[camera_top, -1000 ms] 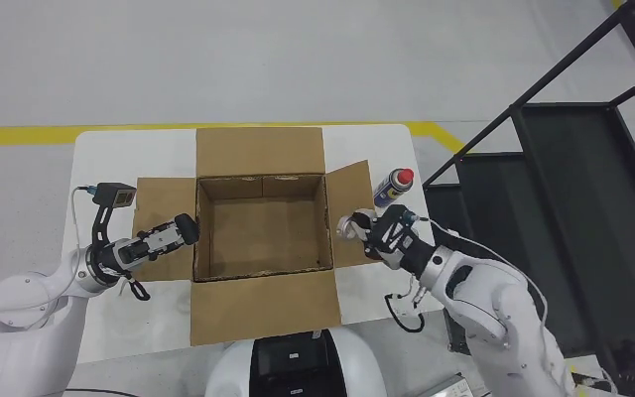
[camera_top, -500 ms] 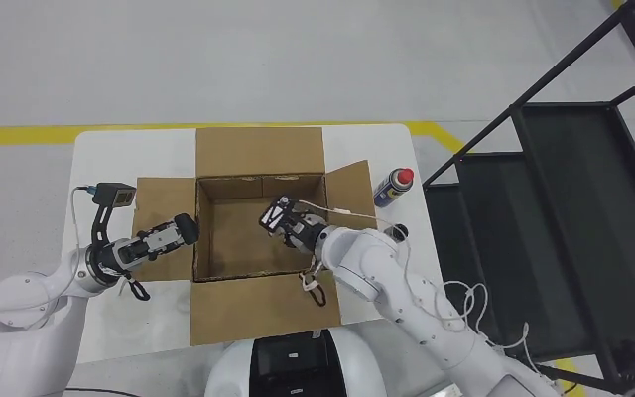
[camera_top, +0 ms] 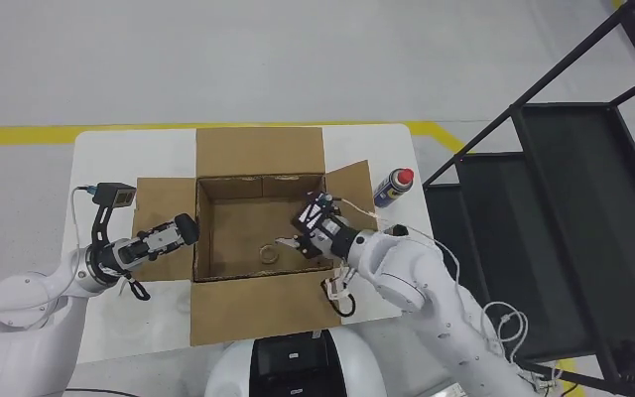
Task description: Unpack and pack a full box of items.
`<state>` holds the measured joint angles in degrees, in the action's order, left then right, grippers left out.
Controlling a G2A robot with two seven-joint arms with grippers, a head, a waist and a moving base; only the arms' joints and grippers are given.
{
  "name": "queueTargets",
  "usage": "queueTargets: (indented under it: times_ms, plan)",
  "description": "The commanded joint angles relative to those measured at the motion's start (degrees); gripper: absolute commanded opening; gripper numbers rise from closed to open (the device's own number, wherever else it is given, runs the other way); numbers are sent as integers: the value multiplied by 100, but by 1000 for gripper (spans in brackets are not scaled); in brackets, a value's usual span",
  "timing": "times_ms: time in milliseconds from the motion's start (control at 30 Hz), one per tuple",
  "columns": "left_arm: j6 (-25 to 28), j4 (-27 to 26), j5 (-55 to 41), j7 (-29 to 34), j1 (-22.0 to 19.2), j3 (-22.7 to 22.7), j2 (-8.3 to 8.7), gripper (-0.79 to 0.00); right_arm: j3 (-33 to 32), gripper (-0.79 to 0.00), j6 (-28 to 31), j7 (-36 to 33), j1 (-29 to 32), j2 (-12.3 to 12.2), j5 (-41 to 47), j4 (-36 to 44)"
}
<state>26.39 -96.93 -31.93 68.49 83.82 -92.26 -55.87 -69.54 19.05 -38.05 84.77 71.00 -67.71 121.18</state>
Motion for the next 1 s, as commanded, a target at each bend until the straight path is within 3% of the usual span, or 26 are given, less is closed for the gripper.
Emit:
queueTargets:
  times_ms: [0, 233, 433, 667, 967]
  plan:
    - [0, 0, 0, 0, 0, 0, 0, 0, -889, 0, 132, 261, 724, -98, -66, 501]
    - [0, 0, 0, 0, 0, 0, 0, 0, -2461, 0, 433, 945, 2287, -237, -358, 911]
    - [0, 0, 0, 0, 0, 0, 0, 0, -3037, 0, 497, 1050, 2689, -268, -50, 316]
    - [0, 0, 0, 0, 0, 0, 0, 0, -2547, 0, 36, -106, 2018, -277, -229, -674]
    - [0, 0, 0, 0, 0, 0, 0, 0, -2053, 0, -445, -243, 1003, -239, -34, -2063]
